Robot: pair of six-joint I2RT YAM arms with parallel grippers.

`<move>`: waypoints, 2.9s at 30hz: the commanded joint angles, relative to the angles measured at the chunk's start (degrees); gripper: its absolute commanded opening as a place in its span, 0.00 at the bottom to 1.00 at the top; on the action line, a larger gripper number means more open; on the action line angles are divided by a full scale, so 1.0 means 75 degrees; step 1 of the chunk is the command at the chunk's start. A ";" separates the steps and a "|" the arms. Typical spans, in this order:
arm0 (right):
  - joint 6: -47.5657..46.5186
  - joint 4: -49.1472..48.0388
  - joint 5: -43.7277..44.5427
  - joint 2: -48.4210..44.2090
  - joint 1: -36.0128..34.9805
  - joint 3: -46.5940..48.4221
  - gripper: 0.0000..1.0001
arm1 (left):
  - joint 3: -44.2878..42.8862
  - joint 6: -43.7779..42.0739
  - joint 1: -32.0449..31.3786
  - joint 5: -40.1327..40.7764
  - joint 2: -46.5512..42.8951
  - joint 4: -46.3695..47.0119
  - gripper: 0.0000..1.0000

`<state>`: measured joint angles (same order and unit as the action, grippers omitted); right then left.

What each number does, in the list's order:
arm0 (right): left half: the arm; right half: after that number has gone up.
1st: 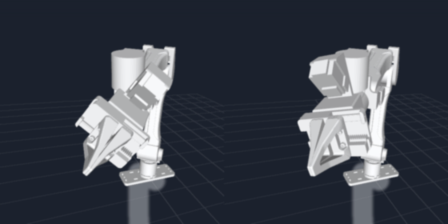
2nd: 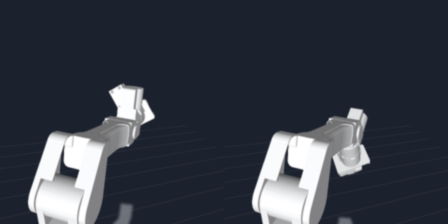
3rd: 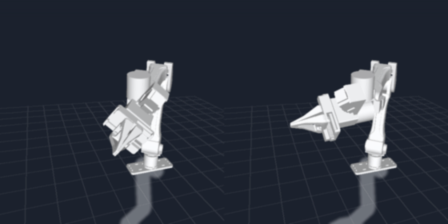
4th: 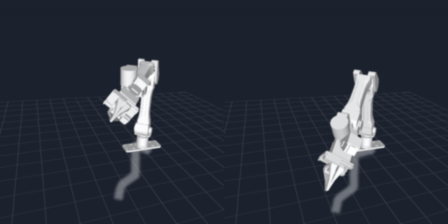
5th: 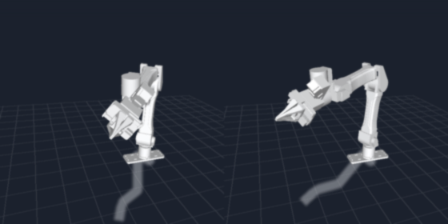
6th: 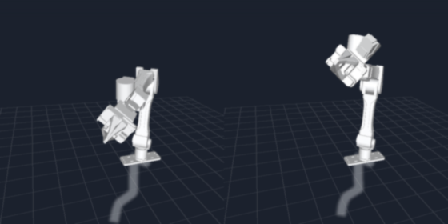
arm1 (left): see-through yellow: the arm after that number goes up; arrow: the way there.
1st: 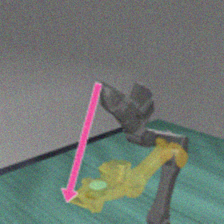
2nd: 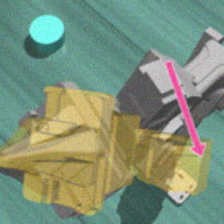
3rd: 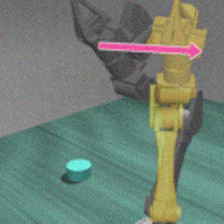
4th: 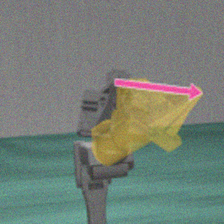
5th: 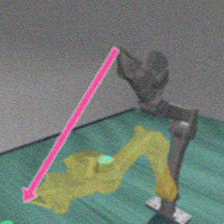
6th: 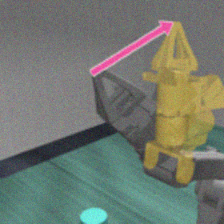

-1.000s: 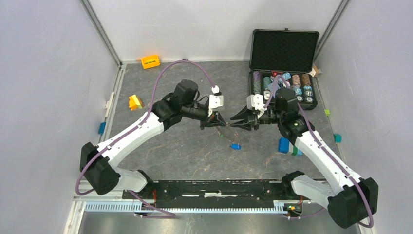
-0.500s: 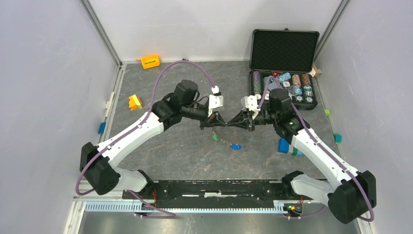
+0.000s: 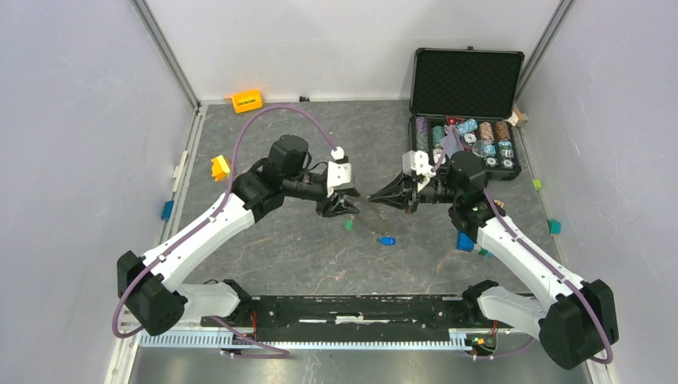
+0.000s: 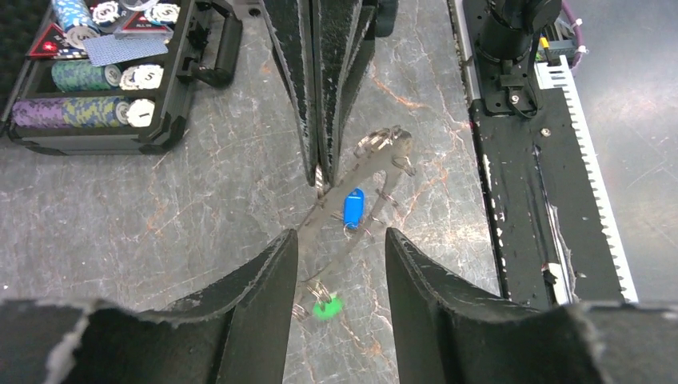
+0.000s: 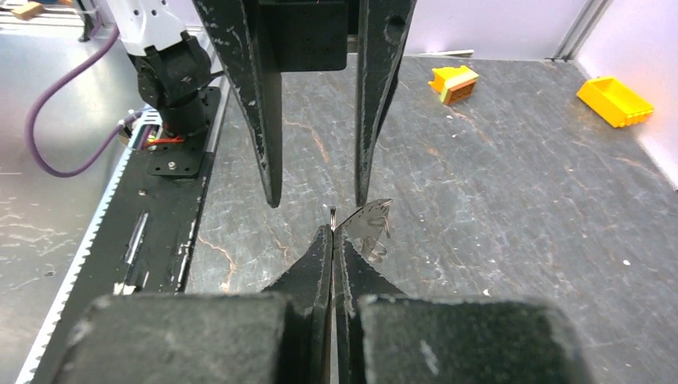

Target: Put the keys on the keyring

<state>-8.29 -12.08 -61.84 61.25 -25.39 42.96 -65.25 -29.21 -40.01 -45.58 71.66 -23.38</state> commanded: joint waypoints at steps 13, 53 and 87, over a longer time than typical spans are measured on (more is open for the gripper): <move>0.4765 -0.6306 -0.0475 0.0366 0.0215 -0.1627 0.00 | 0.0315 0.0402 0.0038 -0.0616 0.0258 0.1488 0.27; -0.1449 0.1955 0.0869 -0.0231 0.0164 0.0744 0.00 | -0.0816 -0.1113 0.0085 -0.0867 0.0018 -0.1093 0.46; -0.6134 0.9919 0.6847 0.1729 -0.1804 0.6156 0.00 | -0.0544 -0.0524 0.0078 0.0109 0.0513 -0.0274 0.65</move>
<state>-52.10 58.76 -18.20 73.89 -37.98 86.67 -70.28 -34.96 -39.13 -45.76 75.99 -28.27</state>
